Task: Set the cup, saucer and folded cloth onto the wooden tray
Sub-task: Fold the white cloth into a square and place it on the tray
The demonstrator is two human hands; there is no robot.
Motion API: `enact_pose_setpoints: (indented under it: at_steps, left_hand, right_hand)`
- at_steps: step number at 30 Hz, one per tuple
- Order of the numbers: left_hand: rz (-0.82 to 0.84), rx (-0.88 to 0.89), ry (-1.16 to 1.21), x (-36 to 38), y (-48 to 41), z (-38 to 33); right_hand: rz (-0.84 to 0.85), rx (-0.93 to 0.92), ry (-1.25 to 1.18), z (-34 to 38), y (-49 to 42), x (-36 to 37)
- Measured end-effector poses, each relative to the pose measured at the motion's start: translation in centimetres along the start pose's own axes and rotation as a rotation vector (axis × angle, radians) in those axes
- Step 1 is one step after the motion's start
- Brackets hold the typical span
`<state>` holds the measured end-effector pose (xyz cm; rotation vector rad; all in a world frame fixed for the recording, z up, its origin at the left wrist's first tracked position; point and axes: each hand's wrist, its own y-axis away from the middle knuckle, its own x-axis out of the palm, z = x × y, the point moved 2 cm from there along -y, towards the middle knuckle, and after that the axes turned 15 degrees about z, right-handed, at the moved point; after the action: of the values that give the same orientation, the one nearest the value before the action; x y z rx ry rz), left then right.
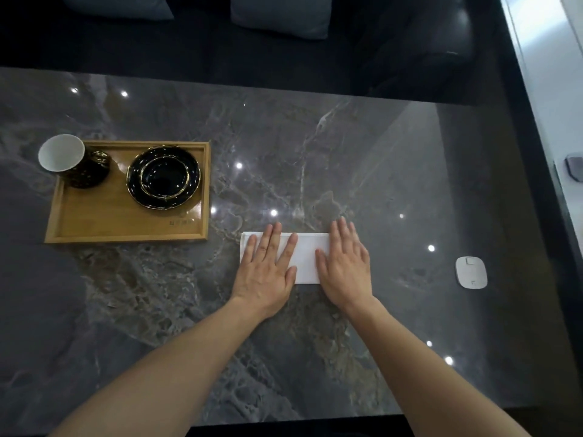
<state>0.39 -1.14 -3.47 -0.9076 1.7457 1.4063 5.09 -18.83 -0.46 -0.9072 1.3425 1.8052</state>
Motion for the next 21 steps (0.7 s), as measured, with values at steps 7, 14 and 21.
enact_pose_setpoints:
  at_steps: [7,14,21]
  left_hand:
    - [0.007,-0.014,0.028,-0.1,0.0,-0.1]
    - [0.002,-0.018,0.043,-0.1,-0.1,-0.1]
    - [0.022,0.001,0.067,-0.4,0.1,-0.2]
  right_hand:
    - [0.107,0.390,-0.494,0.2,-0.5,-3.1]
    - [0.200,0.277,-0.784,-1.7,-0.7,-3.1]
    - [-0.002,0.002,-0.836,0.3,2.9,-3.7]
